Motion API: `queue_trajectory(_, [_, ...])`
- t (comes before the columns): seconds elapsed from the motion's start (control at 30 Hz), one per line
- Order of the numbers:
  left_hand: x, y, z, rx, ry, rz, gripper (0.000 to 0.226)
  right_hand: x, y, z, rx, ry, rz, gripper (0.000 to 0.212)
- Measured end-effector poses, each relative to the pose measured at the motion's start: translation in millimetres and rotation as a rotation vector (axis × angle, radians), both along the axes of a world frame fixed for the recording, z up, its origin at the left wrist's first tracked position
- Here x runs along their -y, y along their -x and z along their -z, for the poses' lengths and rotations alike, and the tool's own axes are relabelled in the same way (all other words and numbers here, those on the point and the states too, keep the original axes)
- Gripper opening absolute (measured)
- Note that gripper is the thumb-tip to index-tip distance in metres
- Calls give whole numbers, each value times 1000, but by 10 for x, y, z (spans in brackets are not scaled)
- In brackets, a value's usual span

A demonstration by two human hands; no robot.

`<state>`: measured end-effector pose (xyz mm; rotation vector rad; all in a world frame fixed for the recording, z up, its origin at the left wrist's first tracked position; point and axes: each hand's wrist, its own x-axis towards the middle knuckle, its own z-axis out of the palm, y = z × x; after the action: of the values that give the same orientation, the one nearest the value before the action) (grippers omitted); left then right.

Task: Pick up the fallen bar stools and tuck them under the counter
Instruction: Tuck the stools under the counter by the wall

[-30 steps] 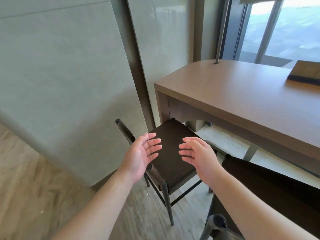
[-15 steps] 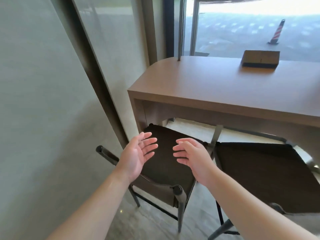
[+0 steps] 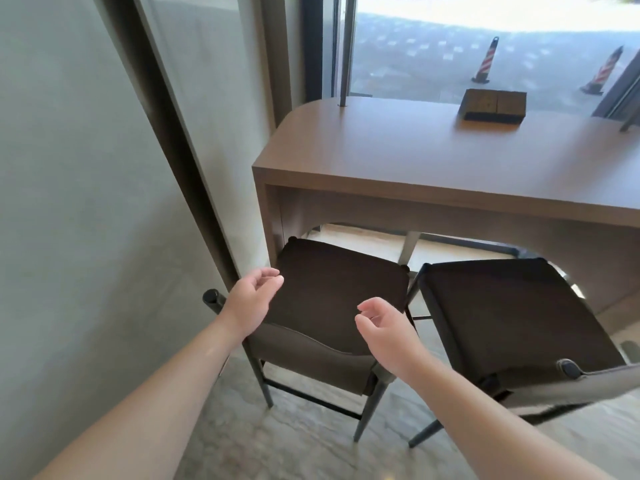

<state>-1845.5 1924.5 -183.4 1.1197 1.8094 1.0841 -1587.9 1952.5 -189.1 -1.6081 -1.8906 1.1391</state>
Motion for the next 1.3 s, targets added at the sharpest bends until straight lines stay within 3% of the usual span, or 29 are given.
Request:
queue_trajectory(0.23, [140,493,411,-793,104,326,82,188,-97,343,460,-285,-238,36])
queue_trajectory(0.37, [155,620,555,-1006,137,392,98,248,-141,413,616,-466,-366,53])
queue_trajectory(0.6, [-17,727,546,-1105,188,401,118,218,-68,437,721,-696,-303,46])
queue_trajectory(1.0, [-233,713,629,-1155,-61,286,104,205,-36,522,754,-791,-167,39])
queue_trajectory(1.3, [-386,764,550,-1142,-115,285,104,172,61,603,757,-799,-102,52])
